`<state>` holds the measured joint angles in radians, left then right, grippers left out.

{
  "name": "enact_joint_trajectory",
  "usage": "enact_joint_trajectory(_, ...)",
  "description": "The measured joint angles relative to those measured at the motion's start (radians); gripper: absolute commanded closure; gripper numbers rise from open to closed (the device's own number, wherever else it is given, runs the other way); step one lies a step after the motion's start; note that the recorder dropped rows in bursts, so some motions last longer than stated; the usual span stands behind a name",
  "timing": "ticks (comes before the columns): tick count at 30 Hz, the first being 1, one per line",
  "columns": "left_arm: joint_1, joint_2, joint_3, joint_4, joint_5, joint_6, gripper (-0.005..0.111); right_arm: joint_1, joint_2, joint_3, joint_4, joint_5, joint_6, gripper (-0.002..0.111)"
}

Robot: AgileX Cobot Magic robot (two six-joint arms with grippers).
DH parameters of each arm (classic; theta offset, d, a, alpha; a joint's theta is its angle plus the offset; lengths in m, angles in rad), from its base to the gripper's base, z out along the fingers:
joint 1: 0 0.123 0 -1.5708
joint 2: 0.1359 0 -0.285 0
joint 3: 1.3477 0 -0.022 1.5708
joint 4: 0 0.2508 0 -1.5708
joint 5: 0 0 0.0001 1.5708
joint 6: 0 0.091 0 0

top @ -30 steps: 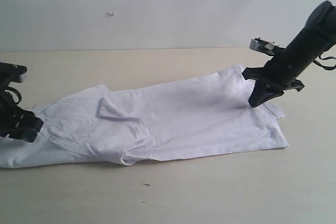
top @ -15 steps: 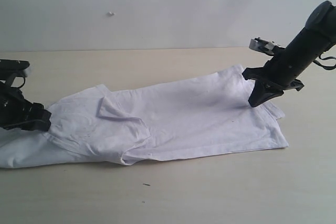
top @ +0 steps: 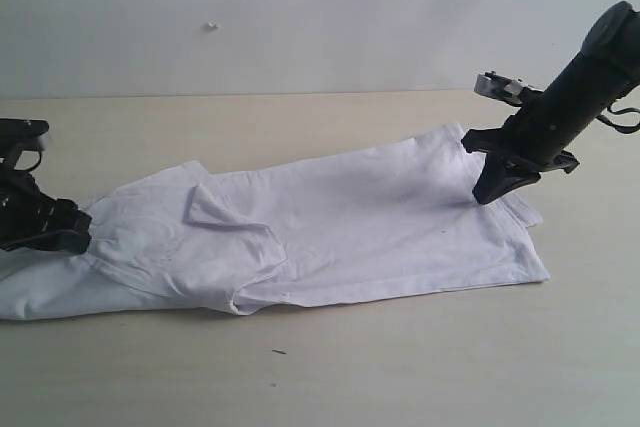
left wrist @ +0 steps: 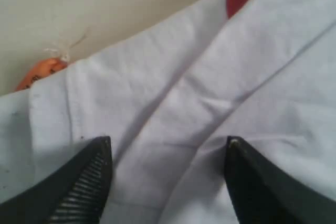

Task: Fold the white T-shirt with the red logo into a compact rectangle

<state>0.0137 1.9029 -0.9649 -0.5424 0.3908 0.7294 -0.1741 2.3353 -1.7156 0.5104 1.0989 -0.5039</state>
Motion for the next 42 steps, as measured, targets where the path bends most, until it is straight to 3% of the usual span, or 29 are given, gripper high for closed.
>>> enact_joint_trajectory(17, 0.014, 0.040, -0.028, 0.002, 0.111, 0.074, 0.047, 0.000, 0.000, 0.000, 0.002, 0.005, 0.000, 0.108)
enact_joint_trajectory(20, 0.014, 0.041, -0.031, 0.009, 0.114, 0.074, 0.060, 0.000, 0.000, 0.000, 0.002, 0.007, 0.000, 0.108)
enact_joint_trajectory(26, 0.016, 0.027, -0.032, 0.073, 0.152, 0.074, 0.105, 0.000, 0.000, 0.000, 0.002, 0.007, -0.005, 0.108)
enact_joint_trajectory(42, 0.016, -0.178, -0.030, 0.230, 0.371, 0.076, 0.104, 0.000, 0.000, 0.000, 0.002, 0.007, -0.008, 0.108)
